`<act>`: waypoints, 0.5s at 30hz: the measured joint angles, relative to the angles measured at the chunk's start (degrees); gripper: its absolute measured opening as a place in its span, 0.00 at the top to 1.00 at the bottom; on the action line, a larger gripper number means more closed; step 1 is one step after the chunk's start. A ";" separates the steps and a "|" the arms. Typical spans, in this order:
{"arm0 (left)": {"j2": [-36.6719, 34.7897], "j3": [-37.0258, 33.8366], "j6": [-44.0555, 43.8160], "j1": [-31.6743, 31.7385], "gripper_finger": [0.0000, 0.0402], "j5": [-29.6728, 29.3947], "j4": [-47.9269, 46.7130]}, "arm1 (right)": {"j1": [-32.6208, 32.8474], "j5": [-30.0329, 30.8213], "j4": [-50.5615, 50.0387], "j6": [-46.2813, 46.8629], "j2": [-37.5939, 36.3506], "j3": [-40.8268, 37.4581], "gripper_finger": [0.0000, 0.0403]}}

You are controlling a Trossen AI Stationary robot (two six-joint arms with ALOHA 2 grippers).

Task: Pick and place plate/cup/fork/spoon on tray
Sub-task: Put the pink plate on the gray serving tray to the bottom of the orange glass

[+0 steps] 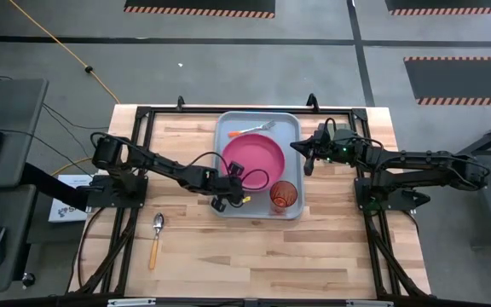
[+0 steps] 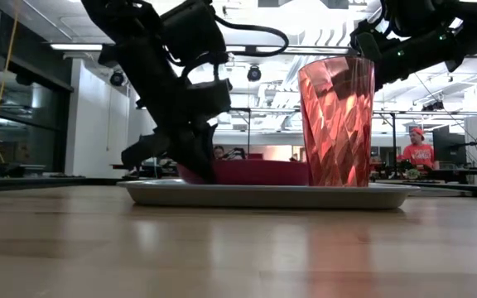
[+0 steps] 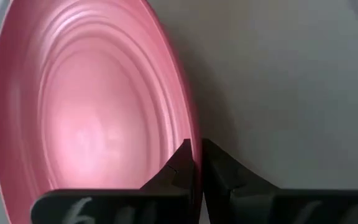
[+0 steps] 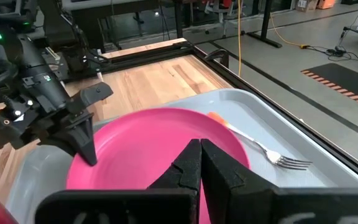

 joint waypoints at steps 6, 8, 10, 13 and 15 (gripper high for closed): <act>0.00 0.04 -1.68 0.00 0.94 1.28 0.76 | 0.00 0.00 0.00 0.00 0.00 0.02 1.00; 0.00 0.04 -1.91 0.00 0.93 1.77 0.84 | 0.00 0.00 0.02 0.00 0.00 0.02 1.00; 0.00 0.04 -3.27 0.00 0.91 2.24 1.74 | -0.02 0.00 0.01 0.00 0.00 0.02 1.00; -0.02 0.04 -4.88 0.00 0.85 2.24 2.38 | 0.00 0.00 0.02 0.00 0.00 0.02 1.00; -0.02 0.04 -5.86 0.00 0.81 2.17 2.05 | -0.02 0.00 0.02 0.00 0.00 0.02 1.00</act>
